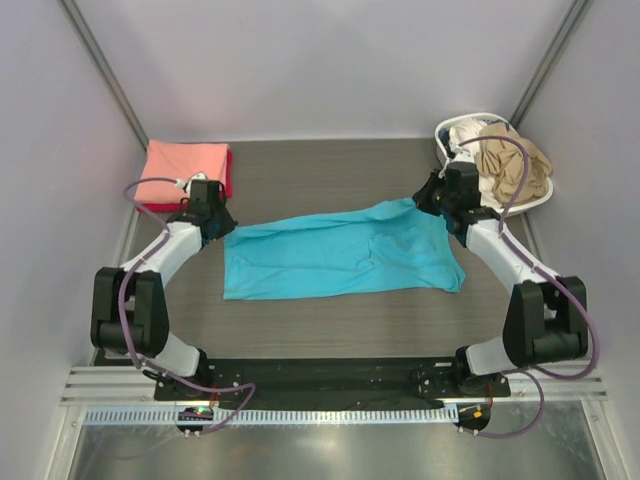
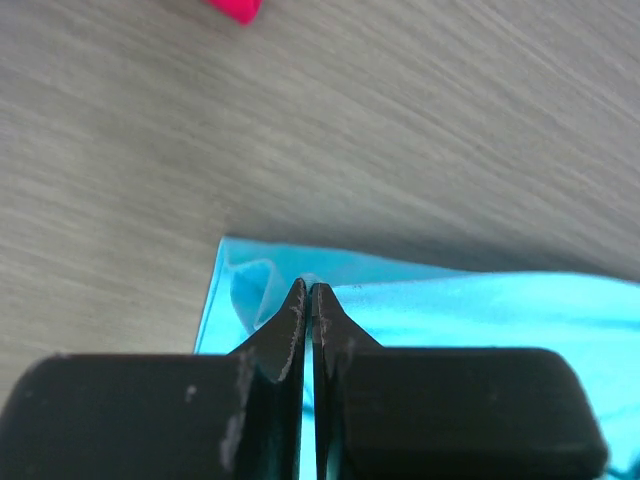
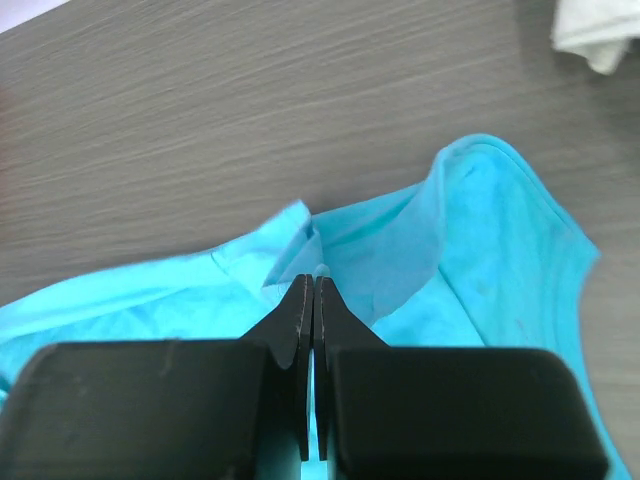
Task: Fold and stack the t-shirts
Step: Fold the tshirt
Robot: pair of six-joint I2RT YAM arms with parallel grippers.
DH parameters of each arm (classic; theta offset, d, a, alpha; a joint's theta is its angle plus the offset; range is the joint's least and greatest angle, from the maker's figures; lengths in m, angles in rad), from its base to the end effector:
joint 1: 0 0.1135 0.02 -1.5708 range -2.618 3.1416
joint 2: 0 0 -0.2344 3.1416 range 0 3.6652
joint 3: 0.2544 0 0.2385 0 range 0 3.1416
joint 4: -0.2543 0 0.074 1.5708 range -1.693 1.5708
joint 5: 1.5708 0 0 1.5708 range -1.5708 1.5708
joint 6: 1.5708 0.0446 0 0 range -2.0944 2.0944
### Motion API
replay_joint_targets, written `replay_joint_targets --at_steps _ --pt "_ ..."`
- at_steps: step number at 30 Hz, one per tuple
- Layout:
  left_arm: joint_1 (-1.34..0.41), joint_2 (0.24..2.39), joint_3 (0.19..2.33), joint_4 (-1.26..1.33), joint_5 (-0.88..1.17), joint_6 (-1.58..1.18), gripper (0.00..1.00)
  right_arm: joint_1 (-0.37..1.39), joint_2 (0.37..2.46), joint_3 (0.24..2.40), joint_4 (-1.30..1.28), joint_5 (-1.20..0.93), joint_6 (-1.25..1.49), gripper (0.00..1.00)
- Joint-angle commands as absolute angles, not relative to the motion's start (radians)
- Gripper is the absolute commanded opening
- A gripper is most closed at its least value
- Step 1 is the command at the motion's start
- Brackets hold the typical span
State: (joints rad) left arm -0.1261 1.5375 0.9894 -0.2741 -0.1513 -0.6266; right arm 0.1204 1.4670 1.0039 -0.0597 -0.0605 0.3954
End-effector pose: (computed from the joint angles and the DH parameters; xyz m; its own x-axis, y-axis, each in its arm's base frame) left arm 0.3192 -0.0337 0.1922 -0.6019 -0.5080 -0.6161 -0.4079 0.8589 -0.3097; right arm 0.3290 0.0425 0.2381 -0.5236 0.3239 -0.7880 0.0323 0.9318 0.3616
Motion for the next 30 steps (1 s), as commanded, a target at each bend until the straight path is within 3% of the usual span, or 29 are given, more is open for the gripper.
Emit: replay_joint_targets --at_steps 1,14,15,16,17,19,21,22,27,30 --pt "-0.127 1.451 0.942 -0.218 -0.143 -0.641 0.00 0.121 1.326 0.925 -0.077 0.035 0.403 0.01" --pt "-0.129 1.322 0.812 -0.204 -0.140 -0.644 0.04 0.121 0.976 0.669 -0.192 0.251 0.541 0.01" --pt "-0.129 1.315 0.798 -0.203 -0.137 -0.646 0.08 0.121 0.959 0.641 -0.204 0.274 0.584 0.01" --pt "-0.129 1.295 0.789 -0.207 -0.135 -0.656 0.29 0.121 0.919 0.623 -0.224 0.331 0.607 0.01" --pt "-0.129 1.276 0.778 -0.213 -0.137 -0.664 0.42 0.120 0.902 0.609 -0.241 0.356 0.632 0.01" --pt "-0.127 1.234 0.735 -0.232 -0.162 -0.696 0.68 0.121 0.858 0.583 -0.312 0.426 0.710 0.38" --pt "-0.127 1.148 0.695 -0.242 -0.233 -0.713 0.78 0.121 0.822 0.571 -0.353 0.465 0.759 0.72" --pt "-0.127 1.116 0.686 -0.251 -0.259 -0.719 0.81 0.121 0.801 0.549 -0.362 0.474 0.793 0.79" --pt "-0.130 1.052 0.686 -0.194 -0.240 -0.664 0.79 0.121 0.730 0.494 -0.287 0.295 0.813 0.83" --pt "-0.181 1.124 0.725 -0.155 -0.204 -0.617 0.77 0.132 0.892 0.514 -0.215 0.149 0.834 0.83"
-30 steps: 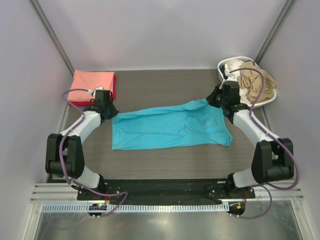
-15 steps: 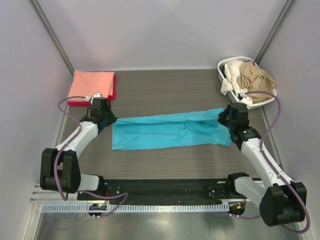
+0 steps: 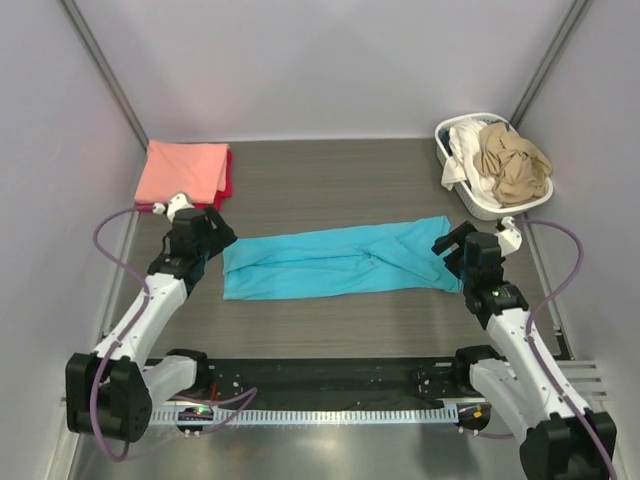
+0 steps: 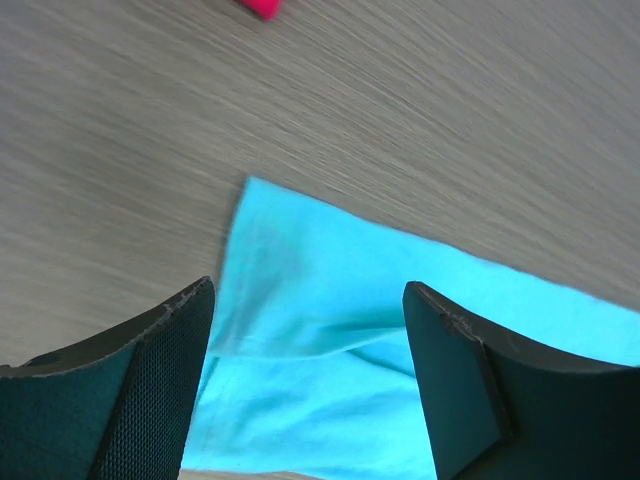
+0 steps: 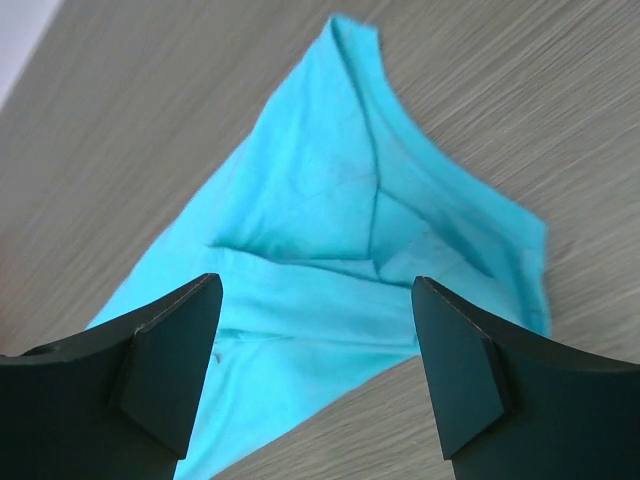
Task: Fold and stack the t-shirts
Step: Fold the tshirt
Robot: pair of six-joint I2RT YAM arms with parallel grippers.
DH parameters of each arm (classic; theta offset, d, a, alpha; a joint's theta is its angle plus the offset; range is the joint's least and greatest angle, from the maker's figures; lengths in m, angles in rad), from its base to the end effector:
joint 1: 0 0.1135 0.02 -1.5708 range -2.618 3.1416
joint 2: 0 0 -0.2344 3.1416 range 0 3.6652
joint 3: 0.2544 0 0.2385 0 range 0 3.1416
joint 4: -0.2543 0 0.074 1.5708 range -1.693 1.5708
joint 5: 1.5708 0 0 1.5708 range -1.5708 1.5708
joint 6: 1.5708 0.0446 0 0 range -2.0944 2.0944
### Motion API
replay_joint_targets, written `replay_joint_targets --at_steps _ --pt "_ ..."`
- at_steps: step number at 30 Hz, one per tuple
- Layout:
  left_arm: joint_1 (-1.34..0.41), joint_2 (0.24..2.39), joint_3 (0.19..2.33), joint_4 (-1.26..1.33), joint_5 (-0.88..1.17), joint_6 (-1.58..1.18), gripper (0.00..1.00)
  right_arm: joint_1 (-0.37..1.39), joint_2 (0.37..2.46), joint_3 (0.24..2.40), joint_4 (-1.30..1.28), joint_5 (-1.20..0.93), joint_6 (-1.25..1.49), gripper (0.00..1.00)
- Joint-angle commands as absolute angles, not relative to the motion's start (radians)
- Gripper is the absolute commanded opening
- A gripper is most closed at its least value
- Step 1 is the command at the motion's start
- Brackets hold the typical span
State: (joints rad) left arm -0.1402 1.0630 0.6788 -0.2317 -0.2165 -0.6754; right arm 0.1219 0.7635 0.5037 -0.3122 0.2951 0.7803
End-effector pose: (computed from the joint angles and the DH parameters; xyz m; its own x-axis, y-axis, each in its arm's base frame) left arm 0.2375 -0.0238 0.2195 -0.4232 -0.5569 -0.7147 -0.3866 0.8244 -0.4135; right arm 0.1875 0.0099 0.2111 -0.2929 0.6422 -0.7083 0.4678 0.7424 0.4797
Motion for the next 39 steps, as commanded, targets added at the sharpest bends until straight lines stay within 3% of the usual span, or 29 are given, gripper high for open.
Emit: replay_joint_targets --at_steps 1,7,14,18,20,24,30,33,39 --pt "-0.227 1.153 0.738 -0.141 -0.193 -0.598 0.77 0.162 0.949 0.531 -0.201 0.132 0.834 0.83" --pt "-0.365 1.441 0.868 -0.123 -0.045 -0.555 0.77 0.242 1.332 0.673 -0.201 0.118 0.834 0.83" --pt "-0.379 1.655 0.877 -0.123 0.066 -0.626 0.77 0.242 1.618 0.831 -0.209 0.057 0.806 0.84" --pt "-0.388 1.692 0.828 -0.120 0.127 -0.679 0.76 0.252 1.892 1.148 -0.311 -0.054 0.710 0.84" --pt "-0.413 1.672 0.760 -0.114 0.143 -0.712 0.76 0.253 1.991 1.271 -0.365 -0.051 0.677 0.84" --pt "-0.515 1.564 0.622 -0.094 0.137 -0.863 0.76 0.258 2.340 1.761 -0.475 -0.115 0.615 0.83" --pt "-0.794 1.442 0.422 0.098 0.190 -1.175 0.77 0.308 2.738 2.401 -0.557 -0.274 0.545 0.83" --pt "-0.912 1.350 0.408 0.092 0.143 -1.281 0.77 0.322 2.844 2.518 -0.549 -0.284 0.557 0.85" --pt "-1.009 1.042 0.460 -0.207 0.007 -1.289 0.78 0.328 2.846 2.447 -0.407 -0.321 0.562 0.86"
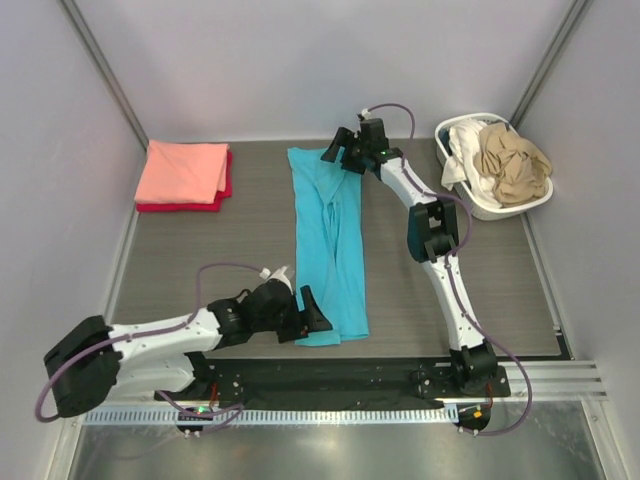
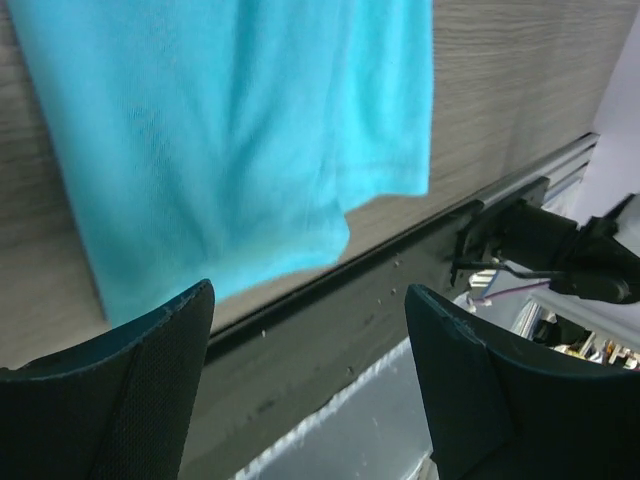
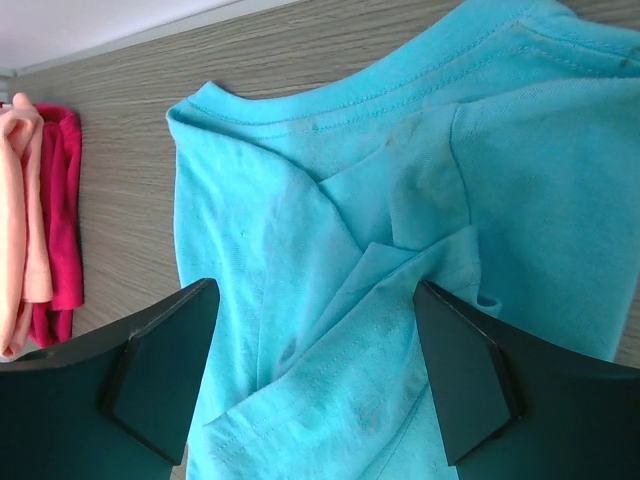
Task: Fold and stack the t-shirts
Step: Fold the tshirt
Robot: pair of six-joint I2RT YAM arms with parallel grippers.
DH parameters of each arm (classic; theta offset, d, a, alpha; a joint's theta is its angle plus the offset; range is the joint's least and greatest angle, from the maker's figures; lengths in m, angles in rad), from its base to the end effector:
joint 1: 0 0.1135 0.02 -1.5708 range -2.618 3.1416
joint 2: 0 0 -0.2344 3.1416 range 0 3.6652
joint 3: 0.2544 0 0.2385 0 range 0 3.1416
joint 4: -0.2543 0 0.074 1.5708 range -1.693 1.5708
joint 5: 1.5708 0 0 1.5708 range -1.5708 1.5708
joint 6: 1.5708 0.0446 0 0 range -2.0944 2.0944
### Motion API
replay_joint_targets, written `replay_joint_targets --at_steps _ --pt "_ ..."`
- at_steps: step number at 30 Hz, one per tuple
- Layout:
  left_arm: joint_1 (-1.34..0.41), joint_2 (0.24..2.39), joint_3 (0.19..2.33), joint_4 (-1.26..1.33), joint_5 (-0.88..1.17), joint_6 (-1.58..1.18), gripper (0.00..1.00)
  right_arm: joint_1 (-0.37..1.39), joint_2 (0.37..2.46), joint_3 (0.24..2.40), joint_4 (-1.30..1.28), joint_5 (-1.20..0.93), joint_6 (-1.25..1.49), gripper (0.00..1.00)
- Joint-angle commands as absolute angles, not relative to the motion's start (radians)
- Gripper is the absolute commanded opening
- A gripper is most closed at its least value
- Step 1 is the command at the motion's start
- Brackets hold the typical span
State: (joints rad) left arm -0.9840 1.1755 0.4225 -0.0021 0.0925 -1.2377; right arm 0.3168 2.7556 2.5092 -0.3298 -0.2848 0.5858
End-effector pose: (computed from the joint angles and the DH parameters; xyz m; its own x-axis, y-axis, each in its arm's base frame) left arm 0.1214 -0.1900 0.1346 -0.9429 -0.2815 -0.1783 -0.0753 0.7012 -0.7089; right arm 0.5412 0.1906 0.1400 -0.7204 0.3222 -0.6142 -0.1495 0.7926 0.5912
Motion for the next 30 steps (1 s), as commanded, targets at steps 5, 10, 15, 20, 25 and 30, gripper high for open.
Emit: replay_joint_targets --at_steps 5,10,15,20,25,30 --pt "-1.017 0.830 0.549 -0.478 -0.147 -1.168 0.82 0.334 2.791 2.437 -0.365 -0.348 0.523 0.88" --pt "-1.017 0.784 0.558 -0.522 -0.245 -1.091 0.83 0.333 2.640 2.424 -0.354 -0.382 0.482 0.99" --pt "-1.015 0.808 0.563 -0.509 -0.265 -1.048 0.83 0.331 2.270 2.127 -0.356 -0.324 0.471 1.00" --pt "-1.015 0.808 0.513 -0.440 -0.264 -1.054 0.83 0.351 1.863 1.504 -0.377 -0.175 0.517 1.00" --pt "-1.015 0.844 0.466 -0.353 -0.224 -1.071 0.82 0.423 1.464 0.998 -0.394 -0.103 0.598 0.90" --pt "-1.015 0.861 0.404 -0.290 -0.196 -1.103 0.81 0.590 1.200 0.612 -0.385 -0.121 0.747 0.77"
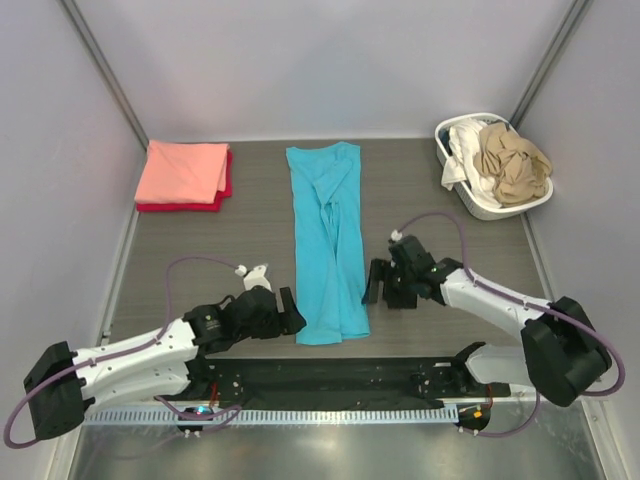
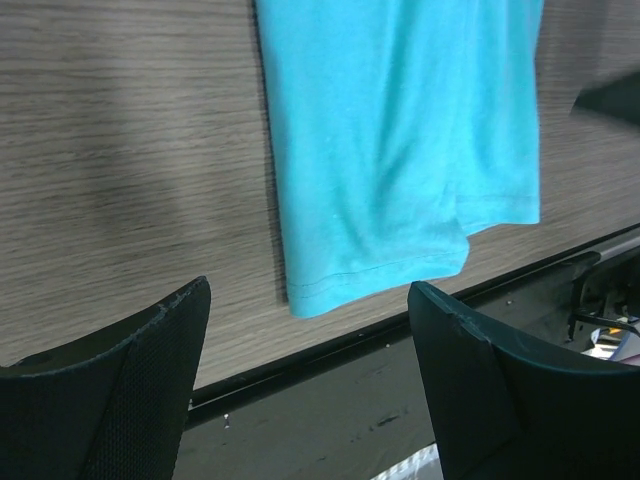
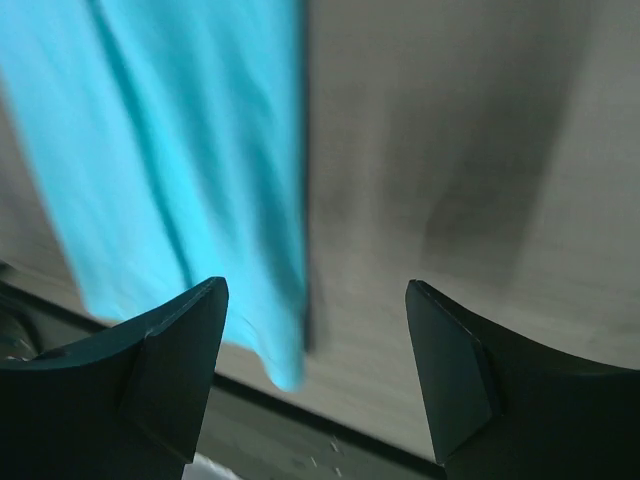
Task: Fold and stack the t-shirts
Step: Fold the tshirt
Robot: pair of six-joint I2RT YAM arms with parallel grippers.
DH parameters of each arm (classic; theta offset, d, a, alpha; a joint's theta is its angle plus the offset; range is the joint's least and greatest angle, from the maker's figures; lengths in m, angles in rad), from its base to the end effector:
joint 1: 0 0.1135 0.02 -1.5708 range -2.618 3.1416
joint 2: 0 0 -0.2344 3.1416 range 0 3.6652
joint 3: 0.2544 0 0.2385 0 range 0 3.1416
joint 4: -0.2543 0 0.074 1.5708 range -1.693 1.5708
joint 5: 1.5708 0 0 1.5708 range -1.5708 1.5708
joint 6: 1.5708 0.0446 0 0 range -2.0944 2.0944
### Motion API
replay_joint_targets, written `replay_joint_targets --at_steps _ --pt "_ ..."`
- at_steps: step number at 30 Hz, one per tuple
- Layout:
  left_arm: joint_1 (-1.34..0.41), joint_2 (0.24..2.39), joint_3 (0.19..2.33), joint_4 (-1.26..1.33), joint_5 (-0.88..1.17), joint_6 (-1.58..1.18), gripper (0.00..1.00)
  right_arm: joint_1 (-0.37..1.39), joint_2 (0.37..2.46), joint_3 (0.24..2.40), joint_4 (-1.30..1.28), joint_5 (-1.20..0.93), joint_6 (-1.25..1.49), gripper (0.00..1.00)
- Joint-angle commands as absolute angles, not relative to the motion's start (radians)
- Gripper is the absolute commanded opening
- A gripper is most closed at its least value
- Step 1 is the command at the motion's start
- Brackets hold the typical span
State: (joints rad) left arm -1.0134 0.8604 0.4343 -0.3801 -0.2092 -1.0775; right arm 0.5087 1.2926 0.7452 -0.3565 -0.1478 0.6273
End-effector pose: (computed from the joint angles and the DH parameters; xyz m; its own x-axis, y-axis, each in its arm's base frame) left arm 0.1050 -0.1509 0.1656 -0.8449 -0.2732 -0.4598 0.0209 0.8422 -0.5388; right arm 0.2213 0.1309 0.1772 -0.8850 0.1712 -0.4329 -0.0517 0.8881 0.4568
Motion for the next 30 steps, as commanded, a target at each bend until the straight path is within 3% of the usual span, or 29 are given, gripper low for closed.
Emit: replay_joint_targets --at_steps 1,6,16,20,23,24,25,27,28,30 --pt "-1.015 0.858 0.396 -0.272 -0.193 -1.107 0.80 0.621 1.163 0.576 -0.377 -0.120 0.802 0.75" --pt "-1.017 0.848 0.354 -0.218 -0.183 -1.144 0.79 0.745 1.005 0.425 -0.327 -0.077 0.910 0.65" --pt "-1.060 0.862 0.261 -0.154 -0.179 -1.224 0.73 0.857 1.039 0.368 -0.252 -0.020 0.966 0.56" --pt "-1.069 0.902 0.233 -0.107 -0.170 -1.238 0.69 0.856 1.028 0.368 -0.245 -0.005 0.960 0.41" --pt "-1.086 0.946 0.229 -0.063 -0.169 -1.241 0.64 0.856 1.025 0.365 -0.242 -0.005 0.957 0.19" --pt "-1.091 0.960 0.229 -0.046 -0.172 -1.243 0.60 0.856 1.022 0.365 -0.242 -0.005 0.956 0.11" --pt "-1.098 0.969 0.230 -0.037 -0.173 -1.244 0.50 0.856 1.017 0.362 -0.244 -0.008 0.957 0.05" --pt "-1.107 0.992 0.230 -0.008 -0.181 -1.252 0.39 0.856 0.993 0.359 -0.248 -0.011 0.962 0.01" --pt "-1.118 0.999 0.233 -0.005 -0.184 -1.252 0.23 0.856 0.980 0.351 -0.253 -0.012 0.963 0.01" --pt "-1.126 0.997 0.247 -0.005 -0.186 -1.249 0.02 0.856 0.928 0.347 -0.290 -0.012 0.976 0.01"
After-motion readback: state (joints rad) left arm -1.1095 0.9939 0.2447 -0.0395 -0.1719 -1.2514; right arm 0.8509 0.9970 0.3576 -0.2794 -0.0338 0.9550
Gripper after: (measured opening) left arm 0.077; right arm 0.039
